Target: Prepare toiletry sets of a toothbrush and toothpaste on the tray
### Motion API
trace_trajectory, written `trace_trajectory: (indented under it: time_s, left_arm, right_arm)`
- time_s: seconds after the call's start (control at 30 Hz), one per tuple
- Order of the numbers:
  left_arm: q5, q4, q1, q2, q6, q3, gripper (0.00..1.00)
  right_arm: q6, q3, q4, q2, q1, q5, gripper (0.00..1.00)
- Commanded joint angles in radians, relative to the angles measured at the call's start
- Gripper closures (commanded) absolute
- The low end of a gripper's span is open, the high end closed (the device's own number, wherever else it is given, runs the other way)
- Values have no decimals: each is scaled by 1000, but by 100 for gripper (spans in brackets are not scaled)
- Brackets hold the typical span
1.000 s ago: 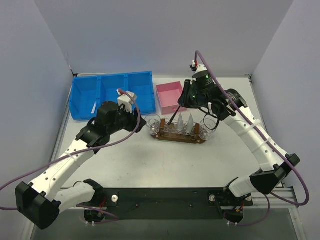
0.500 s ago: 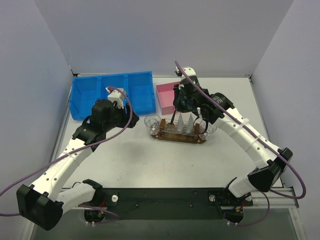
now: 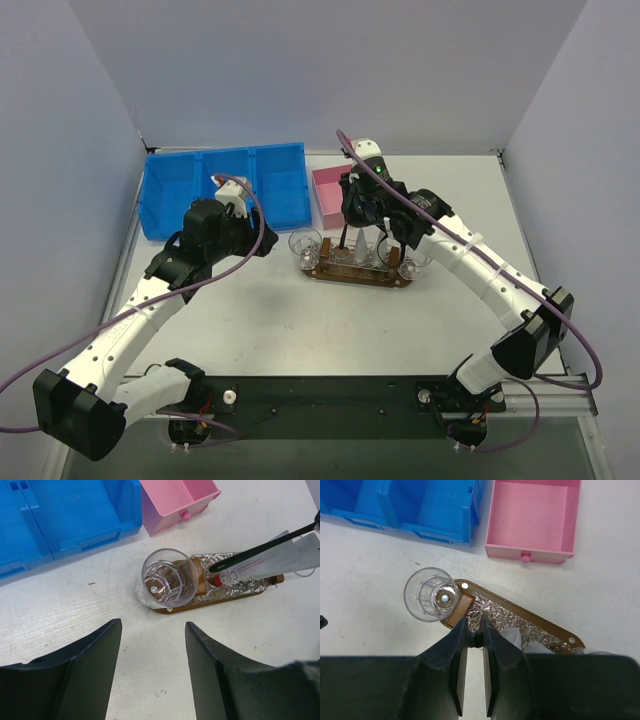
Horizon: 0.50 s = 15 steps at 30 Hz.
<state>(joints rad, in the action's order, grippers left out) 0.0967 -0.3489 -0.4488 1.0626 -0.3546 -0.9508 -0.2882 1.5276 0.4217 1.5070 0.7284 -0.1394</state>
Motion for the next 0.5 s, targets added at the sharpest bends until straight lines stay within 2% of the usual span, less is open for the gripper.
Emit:
trace_trajectory:
  time_s: [0.0, 0.47]
  left_arm:
    - [-5, 14, 7, -3, -1, -29, 36]
    - [-3, 16, 16, -6, -4, -23, 36]
  right_arm:
    - [20, -4, -38, 35, 8, -2, 100]
    - [26, 9, -23, 91, 8, 26, 100]
